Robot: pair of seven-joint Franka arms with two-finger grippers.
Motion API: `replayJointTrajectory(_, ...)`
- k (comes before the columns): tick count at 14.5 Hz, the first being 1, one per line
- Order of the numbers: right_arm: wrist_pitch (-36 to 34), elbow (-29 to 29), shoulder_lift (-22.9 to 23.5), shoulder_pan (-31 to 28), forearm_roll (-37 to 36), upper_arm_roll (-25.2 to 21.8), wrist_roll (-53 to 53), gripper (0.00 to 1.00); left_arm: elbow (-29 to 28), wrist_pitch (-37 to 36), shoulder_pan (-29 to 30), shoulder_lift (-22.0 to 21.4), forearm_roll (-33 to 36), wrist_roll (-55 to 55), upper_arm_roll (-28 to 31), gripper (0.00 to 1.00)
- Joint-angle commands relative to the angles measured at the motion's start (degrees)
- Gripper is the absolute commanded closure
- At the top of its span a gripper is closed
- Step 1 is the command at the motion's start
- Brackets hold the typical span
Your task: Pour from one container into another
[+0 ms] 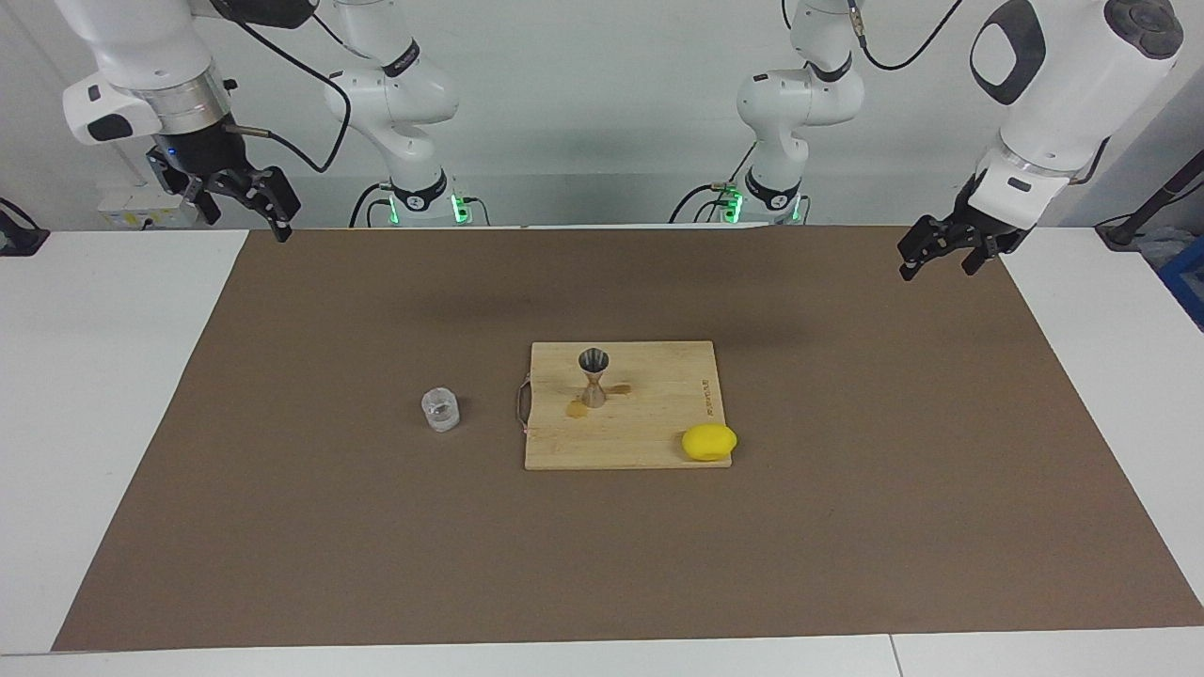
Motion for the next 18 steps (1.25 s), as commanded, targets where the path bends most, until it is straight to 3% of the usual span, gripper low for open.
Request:
replayJointTrajectory(1,-1.5,1.5,0.5,-0.5,0.6,-0.1,-3.2,0.00,-0.3,0.6,-0.4,-0.7,1.1,-0.7,0.1,0.00)
replayJointTrajectory(3,2.0,-0.5,-0.1,0.0,6.0,-0.3,-3.2,0.00,-0.2,0.5,-0.4,-0.7,1.1,-0.8,0.1,0.00)
replayJointTrajectory(5,4.2,-4.2,-1.9,0.1,6.9,-0.2,-3.2,0.00,-0.2,0.6,-0.4,-0.6,1.1,-0.8,0.0,0.00)
replayJointTrajectory(9,4.2,-4.8,-2.0,0.1,3.4,-0.1,-9.8,0.00,-0.2,0.7,-0.5,-0.6,1.1,-1.3,-0.1,0.00)
replayJointTrajectory(14,3.9,-4.7,-2.0,0.2,3.3,0.3,-9.9,0.00,-0.4,3.3,-3.5,-0.6,1.0,-10.8,-1.6,0.00)
replayJointTrajectory(18,3.5,-4.5,-2.0,0.2,3.7,0.6,-9.6,0.00,-0.4,3.3,-4.2,-0.6,1.0,-12.1,-1.6,0.00)
